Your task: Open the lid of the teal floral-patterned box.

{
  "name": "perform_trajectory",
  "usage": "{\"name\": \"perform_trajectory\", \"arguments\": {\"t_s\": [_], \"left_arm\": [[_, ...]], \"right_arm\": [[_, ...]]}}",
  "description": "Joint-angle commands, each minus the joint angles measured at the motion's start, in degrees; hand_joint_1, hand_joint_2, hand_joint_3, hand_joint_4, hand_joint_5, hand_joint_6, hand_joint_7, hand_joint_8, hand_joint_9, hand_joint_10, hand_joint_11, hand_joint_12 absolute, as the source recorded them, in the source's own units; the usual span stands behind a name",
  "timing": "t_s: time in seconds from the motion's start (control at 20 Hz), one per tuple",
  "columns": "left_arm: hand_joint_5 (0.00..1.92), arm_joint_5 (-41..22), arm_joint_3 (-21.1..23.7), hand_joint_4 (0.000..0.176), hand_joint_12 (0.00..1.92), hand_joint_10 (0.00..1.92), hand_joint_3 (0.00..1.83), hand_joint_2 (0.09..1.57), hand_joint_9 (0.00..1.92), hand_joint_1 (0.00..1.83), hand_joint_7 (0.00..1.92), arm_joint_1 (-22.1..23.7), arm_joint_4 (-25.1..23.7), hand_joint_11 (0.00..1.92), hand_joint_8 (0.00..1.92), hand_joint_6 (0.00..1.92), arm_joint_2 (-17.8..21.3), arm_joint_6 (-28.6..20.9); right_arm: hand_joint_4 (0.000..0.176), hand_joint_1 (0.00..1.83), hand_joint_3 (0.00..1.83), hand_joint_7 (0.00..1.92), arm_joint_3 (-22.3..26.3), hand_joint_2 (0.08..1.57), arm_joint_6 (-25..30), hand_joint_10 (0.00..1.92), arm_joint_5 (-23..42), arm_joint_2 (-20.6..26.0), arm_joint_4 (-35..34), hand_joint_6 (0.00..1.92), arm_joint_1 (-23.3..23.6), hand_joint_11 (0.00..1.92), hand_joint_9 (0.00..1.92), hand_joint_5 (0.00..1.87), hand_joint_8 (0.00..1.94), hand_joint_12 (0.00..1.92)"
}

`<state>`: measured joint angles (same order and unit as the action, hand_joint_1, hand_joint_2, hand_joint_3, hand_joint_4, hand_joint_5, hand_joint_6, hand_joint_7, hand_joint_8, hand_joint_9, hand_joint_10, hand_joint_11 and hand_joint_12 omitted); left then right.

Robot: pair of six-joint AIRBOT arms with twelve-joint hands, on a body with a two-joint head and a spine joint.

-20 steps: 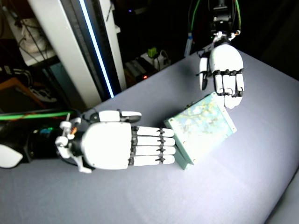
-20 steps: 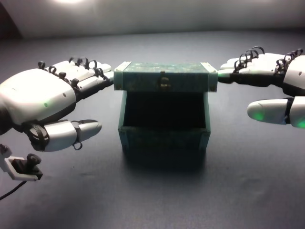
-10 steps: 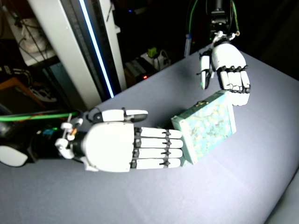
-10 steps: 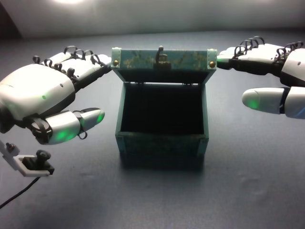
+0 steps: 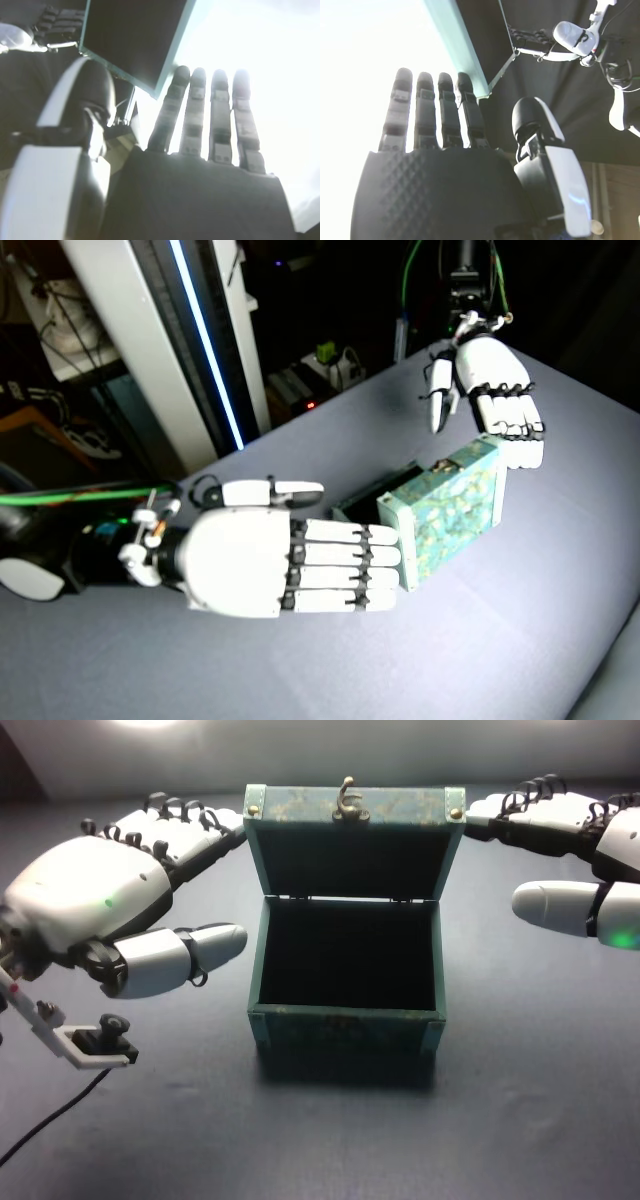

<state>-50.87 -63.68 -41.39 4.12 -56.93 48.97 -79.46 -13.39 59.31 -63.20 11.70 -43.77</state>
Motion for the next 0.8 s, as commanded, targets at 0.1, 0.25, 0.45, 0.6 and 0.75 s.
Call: {"name": "perform_trajectory", "arguments": {"t_s": [0.1, 0.25, 0.45, 0.6, 0.75], "left_arm": [[0.04, -7.4, -0.6, 0.036, 0.29, 0.0, 0.0, 1.35, 0.1, 0.1, 0.08, 2.0, -2.4, 0.0, 0.0, 0.0, -1.4, 0.0], [0.07, -6.1, -1.9, 0.012, 0.35, 0.01, 0.0, 1.33, 0.1, 0.05, 0.1, 2.7, -1.5, 0.0, 0.0, 0.0, -2.5, 0.2], [0.05, -5.6, -2.5, 0.0, 0.37, 0.0, 0.0, 1.16, 0.11, 0.0, 0.11, 2.8, -0.7, 0.0, 0.0, 0.0, -3.0, 0.4], [0.04, -5.5, -2.7, 0.0, 0.39, 0.0, 0.0, 1.1, 0.12, 0.0, 0.11, 2.8, -0.3, 0.0, 0.0, 0.0, -3.0, 0.7], [0.05, -5.3, -2.8, 0.009, 0.34, 0.0, 0.02, 1.23, 0.11, 0.0, 0.1, 3.2, 1.1, 0.0, 0.0, 0.0, -3.0, 3.1]], "right_arm": [[0.0, 0.0, 0.01, 0.17, -1.2, 1.46, 0.6, 0.01, 7.5, -1.5, -1.3, 0.0, 0.6, 0.07, 0.15, 0.18, 0.01, 0.2], [0.0, 0.0, 0.0, 0.16, -2.7, 1.44, 0.6, 0.0, 5.8, -2.5, -1.9, 0.0, 1.0, 0.06, 0.14, 0.19, 0.0, 0.19], [0.0, 0.0, 0.0, 0.15, -3.7, 1.41, 0.6, 0.0, 4.6, -3.2, -2.4, 0.0, 1.2, 0.06, 0.12, 0.18, 0.0, 0.19], [0.0, 0.0, 0.0, 0.16, -4.0, 1.41, 0.6, 0.01, 4.6, -3.2, -2.4, 0.0, 1.3, 0.09, 0.15, 0.19, 0.01, 0.21], [0.0, 0.0, 0.0, 0.16, -4.4, 1.42, 0.6, 0.0, 4.2, -3.2, -2.4, 0.0, 1.9, 0.07, 0.14, 0.18, 0.0, 0.2]]}}
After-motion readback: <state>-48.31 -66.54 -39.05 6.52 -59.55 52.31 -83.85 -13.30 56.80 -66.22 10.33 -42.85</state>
